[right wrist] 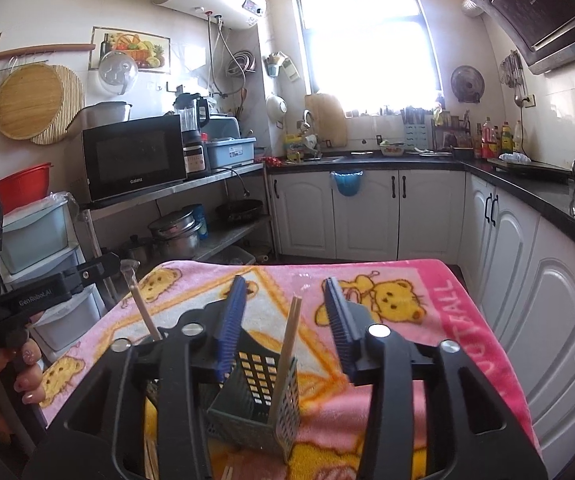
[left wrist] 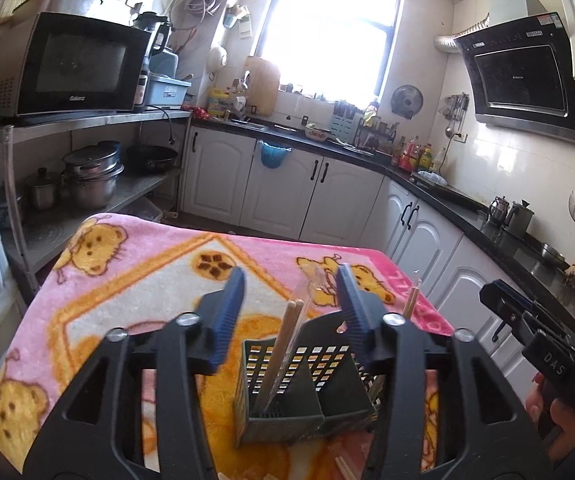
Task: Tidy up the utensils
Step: 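Withdraw the open left gripper from the caddy back over the chopstick pile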
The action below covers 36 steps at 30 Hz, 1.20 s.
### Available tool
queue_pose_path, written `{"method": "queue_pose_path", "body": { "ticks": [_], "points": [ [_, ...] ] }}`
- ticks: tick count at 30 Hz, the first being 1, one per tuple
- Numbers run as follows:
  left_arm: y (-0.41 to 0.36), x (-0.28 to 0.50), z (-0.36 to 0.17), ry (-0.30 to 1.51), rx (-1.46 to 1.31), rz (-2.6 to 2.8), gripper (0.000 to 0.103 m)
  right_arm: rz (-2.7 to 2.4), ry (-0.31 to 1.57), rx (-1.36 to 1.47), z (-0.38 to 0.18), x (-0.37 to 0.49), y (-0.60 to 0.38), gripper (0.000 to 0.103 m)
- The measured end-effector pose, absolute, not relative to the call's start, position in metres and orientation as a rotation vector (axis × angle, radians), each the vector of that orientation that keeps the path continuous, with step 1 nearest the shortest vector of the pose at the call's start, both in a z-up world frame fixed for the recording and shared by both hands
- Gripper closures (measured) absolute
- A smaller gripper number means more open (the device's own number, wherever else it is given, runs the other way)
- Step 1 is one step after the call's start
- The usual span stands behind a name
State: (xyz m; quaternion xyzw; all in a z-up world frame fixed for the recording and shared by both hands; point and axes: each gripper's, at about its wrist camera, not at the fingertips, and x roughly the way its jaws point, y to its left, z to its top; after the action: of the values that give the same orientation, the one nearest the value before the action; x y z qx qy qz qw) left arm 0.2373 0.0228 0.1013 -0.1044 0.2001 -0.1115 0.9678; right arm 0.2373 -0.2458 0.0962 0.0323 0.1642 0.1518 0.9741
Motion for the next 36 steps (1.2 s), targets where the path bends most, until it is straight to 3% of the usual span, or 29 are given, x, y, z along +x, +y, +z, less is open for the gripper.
{"method": "queue_pose_path", "body": {
  "ticks": [7,12,20,36],
  "points": [
    [0.028,0.224,0.101,0.394,-0.204,-0.18,0.027,0.304,0.34,0.049,0.09,0.225,-0.246,0.046],
    [0.034,0.213,0.103,0.367,-0.211,-0.16,0.011,0.303,0.336,0.048,0.089,0.217,-0.248,0.04],
    [0.042,0.197,0.104,0.357,-0.232,-0.154,0.01,0.305,0.331,0.038,0.087,0.201,-0.249,0.034],
    [0.057,0.168,0.09,0.38,-0.264,-0.133,0.01,0.334,0.367,0.017,0.075,0.175,-0.242,0.034]
  ]
}}
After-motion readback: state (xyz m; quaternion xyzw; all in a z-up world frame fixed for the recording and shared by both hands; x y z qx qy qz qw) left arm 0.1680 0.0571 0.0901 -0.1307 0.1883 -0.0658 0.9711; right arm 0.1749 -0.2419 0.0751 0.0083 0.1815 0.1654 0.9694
